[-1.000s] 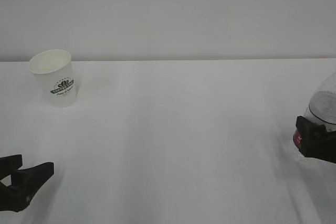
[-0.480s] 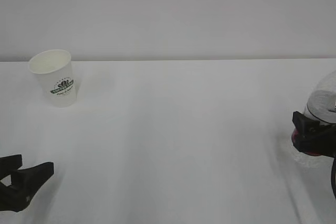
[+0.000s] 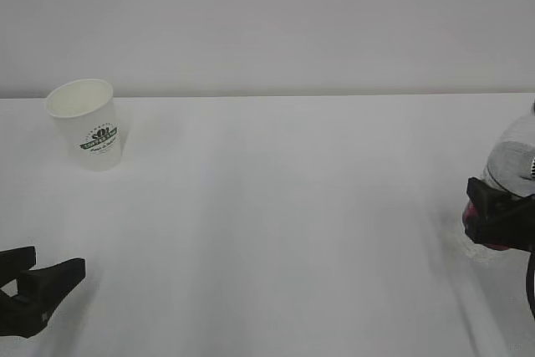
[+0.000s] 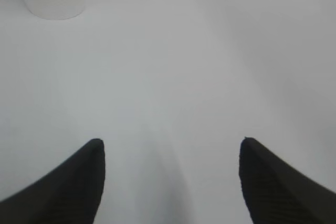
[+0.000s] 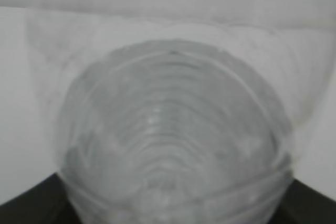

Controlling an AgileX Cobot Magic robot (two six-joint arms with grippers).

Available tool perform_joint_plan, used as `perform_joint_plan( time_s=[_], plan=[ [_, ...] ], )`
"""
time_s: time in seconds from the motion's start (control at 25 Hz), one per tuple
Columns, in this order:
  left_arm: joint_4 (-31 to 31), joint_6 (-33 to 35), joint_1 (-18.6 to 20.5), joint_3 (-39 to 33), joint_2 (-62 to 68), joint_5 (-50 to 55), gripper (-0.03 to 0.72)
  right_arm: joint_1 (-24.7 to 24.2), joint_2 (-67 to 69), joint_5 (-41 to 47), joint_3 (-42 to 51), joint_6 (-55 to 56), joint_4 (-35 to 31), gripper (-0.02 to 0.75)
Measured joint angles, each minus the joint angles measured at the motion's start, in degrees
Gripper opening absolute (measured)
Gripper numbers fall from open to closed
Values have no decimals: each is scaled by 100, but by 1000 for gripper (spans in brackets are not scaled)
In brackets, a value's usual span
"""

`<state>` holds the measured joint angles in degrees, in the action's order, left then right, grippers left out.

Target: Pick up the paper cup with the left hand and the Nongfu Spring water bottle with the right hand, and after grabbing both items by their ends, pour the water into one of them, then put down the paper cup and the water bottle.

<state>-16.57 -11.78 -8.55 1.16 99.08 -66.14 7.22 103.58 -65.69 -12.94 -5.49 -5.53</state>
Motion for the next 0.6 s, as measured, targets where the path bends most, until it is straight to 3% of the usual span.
perform_joint_plan(
  time_s=[0.6],
  plan=[
    [0, 0, 0, 0, 0, 0, 564, 0, -714, 301, 11, 64, 347, 479]
  ],
)
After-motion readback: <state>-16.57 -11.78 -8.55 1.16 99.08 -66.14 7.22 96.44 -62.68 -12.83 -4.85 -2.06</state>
